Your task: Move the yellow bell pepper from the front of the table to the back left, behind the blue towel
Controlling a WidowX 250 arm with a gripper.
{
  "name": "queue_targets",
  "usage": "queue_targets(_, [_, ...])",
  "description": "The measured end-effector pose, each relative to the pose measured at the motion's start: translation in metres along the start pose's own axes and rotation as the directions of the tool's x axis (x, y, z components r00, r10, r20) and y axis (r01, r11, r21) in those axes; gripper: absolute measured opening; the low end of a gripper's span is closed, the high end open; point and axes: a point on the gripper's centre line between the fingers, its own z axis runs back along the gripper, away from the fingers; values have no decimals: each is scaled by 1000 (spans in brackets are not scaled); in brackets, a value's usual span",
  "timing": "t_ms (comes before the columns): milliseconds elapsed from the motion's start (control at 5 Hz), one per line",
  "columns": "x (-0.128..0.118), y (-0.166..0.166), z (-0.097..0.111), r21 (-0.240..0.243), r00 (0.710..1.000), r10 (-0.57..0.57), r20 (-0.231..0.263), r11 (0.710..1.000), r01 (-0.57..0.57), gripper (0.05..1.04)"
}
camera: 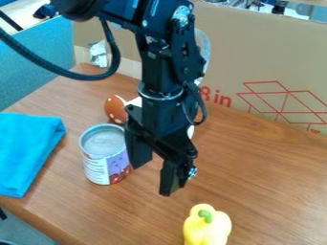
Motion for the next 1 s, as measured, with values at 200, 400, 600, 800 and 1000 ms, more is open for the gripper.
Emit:
queue_targets(200, [-2,-1,-5,-1,1000,0,-21,1000,0,1001])
queue_targets(400, [-6,-6,2,16,1000,-26,6,1000,26,1001])
queue_targets(600, [-9,-11,15,74,998,-36,43,997,33,1001])
queue_targets(800, [-10,-22,19,101,995,-86,56,992,80,1001])
queue_targets(1000, [-13,-37,10,103,990,-138,2,985,137,1001])
